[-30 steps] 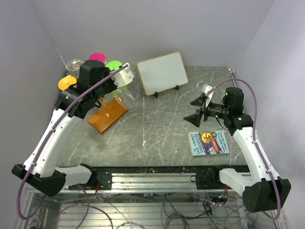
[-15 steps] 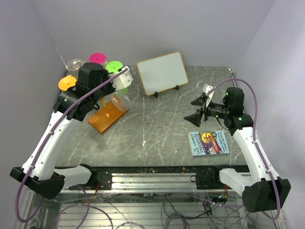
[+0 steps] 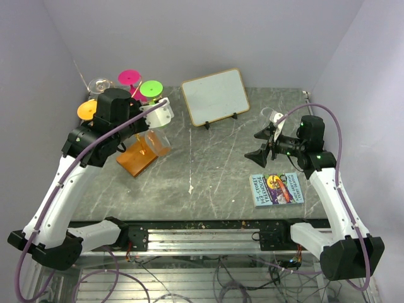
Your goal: Place the wine glass upside down on the wine glass rack
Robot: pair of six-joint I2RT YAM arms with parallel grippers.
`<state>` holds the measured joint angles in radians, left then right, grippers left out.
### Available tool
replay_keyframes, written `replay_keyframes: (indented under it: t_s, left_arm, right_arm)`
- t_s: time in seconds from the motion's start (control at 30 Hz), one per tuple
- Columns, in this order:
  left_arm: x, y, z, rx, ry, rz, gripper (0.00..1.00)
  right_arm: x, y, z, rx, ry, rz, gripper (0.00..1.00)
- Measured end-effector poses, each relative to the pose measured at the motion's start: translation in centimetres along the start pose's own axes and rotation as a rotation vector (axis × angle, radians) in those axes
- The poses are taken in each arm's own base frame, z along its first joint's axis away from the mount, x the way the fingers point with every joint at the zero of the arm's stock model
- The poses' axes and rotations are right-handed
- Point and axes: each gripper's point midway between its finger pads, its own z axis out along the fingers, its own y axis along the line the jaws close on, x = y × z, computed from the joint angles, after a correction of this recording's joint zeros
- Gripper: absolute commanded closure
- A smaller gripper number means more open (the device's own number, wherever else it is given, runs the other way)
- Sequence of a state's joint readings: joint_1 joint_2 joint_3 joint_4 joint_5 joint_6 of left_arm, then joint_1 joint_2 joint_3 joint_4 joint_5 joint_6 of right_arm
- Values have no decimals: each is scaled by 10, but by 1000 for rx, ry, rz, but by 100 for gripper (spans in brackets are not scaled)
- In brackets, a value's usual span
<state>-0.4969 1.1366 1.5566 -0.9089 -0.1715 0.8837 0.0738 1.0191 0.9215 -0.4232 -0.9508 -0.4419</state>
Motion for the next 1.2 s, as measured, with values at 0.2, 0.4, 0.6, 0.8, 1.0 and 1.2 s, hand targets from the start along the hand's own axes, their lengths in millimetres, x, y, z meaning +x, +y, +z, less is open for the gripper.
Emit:
replay_keyframes:
  t_s: [0.2,0.4,0.6,0.8,1.0,1.2]
  left_arm:
    - [0,-7,0,37,-7,26,93]
    - [-3,-12,-1,66,-26,43,93]
    - [-5,-16,-4,89,-41,57,93]
    - [-10,-15,-7,98,-70,59,93]
    - [-14,-18,-6,113,-92,60,93]
    - [-17,-16,-4,107,-102,58,91]
  right_arm:
    - [1,-2,-1,3,1,6,11]
    - [1,-3,-1,7,1,7,11]
    - [2,-3,-1,9,1,8,11]
    - [2,-4,-2,9,1,8,11]
    - [2,-4,-1,9,2,9,11]
    - [3,-4,-1,9,3,11,11]
